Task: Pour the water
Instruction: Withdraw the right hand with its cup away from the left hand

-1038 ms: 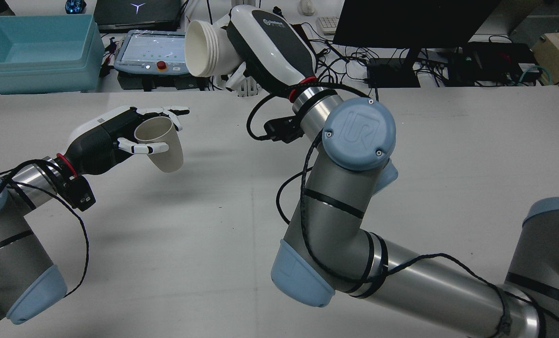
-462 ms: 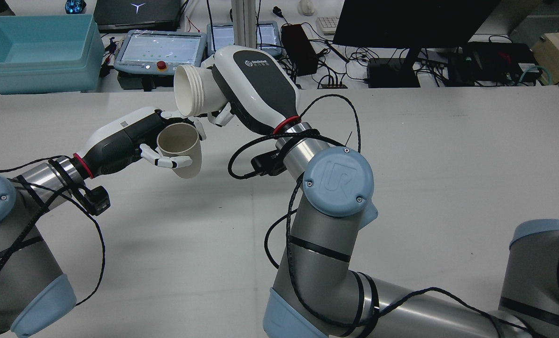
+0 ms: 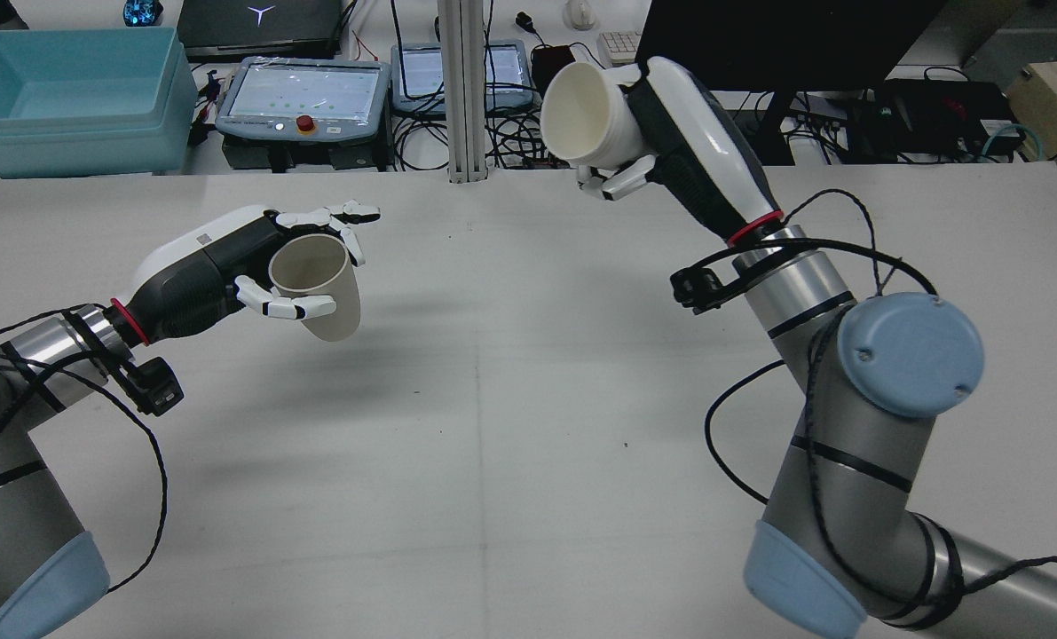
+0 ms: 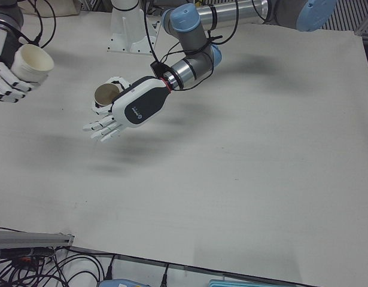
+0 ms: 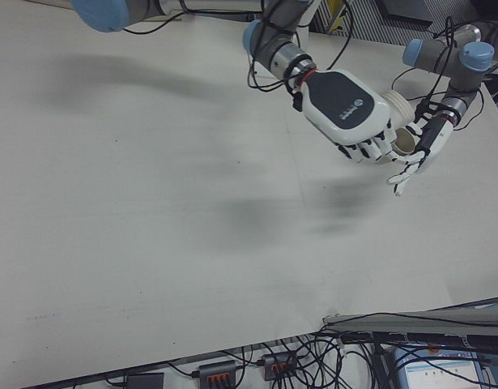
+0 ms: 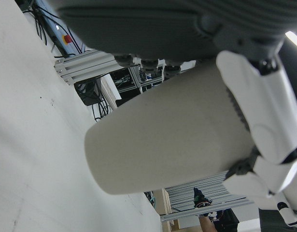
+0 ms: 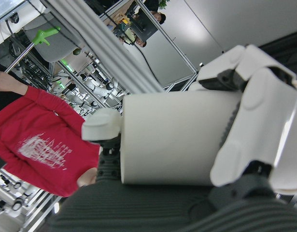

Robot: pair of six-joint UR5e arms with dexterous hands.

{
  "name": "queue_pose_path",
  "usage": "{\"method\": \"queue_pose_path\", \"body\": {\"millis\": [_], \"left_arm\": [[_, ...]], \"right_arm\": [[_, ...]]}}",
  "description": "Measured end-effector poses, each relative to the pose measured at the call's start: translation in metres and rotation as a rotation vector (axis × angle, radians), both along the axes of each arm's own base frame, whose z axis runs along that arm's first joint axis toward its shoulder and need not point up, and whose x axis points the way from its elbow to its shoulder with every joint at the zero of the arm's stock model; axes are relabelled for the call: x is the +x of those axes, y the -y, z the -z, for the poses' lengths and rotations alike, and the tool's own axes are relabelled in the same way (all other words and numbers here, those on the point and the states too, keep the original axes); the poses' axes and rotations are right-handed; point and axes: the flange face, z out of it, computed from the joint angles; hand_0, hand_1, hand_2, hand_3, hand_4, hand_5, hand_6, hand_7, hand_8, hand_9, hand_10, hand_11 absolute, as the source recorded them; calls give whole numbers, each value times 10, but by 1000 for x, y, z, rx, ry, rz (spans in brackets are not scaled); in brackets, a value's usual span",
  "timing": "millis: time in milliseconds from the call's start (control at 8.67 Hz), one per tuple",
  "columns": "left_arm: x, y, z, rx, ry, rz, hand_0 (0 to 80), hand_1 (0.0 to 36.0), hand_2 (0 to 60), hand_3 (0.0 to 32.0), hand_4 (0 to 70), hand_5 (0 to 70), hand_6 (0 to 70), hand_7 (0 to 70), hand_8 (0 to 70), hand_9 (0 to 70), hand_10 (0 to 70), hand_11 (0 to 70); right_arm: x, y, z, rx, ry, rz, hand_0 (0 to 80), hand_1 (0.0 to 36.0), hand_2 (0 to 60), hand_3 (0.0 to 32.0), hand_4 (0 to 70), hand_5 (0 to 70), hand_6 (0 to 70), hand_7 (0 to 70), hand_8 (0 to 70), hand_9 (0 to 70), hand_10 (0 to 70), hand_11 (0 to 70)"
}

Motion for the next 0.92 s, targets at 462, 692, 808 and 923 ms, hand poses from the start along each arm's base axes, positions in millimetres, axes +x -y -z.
{"method": "queue_pose_path", "body": {"millis": [462,692,808,923], "left_arm": [[-28,-6,-77,-73,-71,-10,397,360,600,0,378,700,81,198,36,66,4,21],[-39,-4,-145,-101,-87,34,383,360,600,0,362,700,72,183,33,61,7,24],[-45,-4,-174,-108,-90,61,382,360,600,0,361,700,72,183,33,61,7,24],[-51,-6,-204,-115,-94,94,384,360,600,0,358,700,71,181,32,60,6,24]], "right_arm": [[146,35,-190,-214,353,59,478,224,600,0,564,700,661,700,700,700,700,700],[166,68,-295,-234,446,115,463,194,600,0,700,700,700,700,700,700,700,700],[168,74,-356,-262,482,131,459,194,600,0,700,700,700,700,700,700,700,700],[168,75,-410,-289,498,137,459,202,600,0,700,700,700,700,700,700,700,700]]}}
